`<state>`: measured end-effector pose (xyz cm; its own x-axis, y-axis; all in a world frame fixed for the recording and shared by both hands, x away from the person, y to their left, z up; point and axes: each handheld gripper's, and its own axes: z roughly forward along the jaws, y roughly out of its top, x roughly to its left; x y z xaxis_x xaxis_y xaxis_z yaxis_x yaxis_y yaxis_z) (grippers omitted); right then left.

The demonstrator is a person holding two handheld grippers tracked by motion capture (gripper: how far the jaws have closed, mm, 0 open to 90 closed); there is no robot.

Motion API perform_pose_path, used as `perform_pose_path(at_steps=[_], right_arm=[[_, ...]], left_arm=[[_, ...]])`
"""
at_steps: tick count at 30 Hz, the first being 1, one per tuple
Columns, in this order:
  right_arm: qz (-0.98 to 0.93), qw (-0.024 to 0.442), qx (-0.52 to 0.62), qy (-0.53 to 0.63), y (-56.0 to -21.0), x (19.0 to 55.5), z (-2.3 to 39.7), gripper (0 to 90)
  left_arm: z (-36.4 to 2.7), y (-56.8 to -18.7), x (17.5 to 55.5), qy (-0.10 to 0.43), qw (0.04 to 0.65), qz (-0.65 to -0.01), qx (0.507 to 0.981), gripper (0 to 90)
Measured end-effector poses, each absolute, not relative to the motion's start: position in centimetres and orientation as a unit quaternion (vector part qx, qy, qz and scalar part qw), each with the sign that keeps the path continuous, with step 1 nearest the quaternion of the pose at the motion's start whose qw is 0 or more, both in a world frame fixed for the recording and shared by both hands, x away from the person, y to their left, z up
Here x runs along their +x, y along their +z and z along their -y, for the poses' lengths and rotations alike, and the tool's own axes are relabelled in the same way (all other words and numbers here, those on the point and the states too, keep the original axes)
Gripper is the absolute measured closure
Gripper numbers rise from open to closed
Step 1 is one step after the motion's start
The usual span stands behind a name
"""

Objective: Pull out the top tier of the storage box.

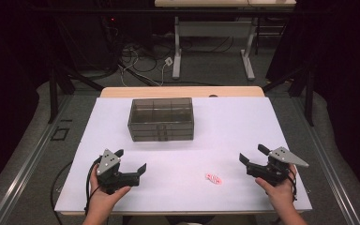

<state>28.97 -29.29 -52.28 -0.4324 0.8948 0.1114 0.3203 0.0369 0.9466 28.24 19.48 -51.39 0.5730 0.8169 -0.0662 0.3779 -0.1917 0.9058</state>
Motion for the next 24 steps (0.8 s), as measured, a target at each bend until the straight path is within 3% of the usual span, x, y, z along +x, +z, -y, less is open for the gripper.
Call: perform_pose_path(at_steps=[24], right_arm=[[-0.661, 0.271, 0.466, 0.522, -52.9, 29.4, 29.6, 12.6]], left_arm=[[-20.0, -50.6, 27.5, 0.229, 0.510, -0.418, 0.716, 3.5]])
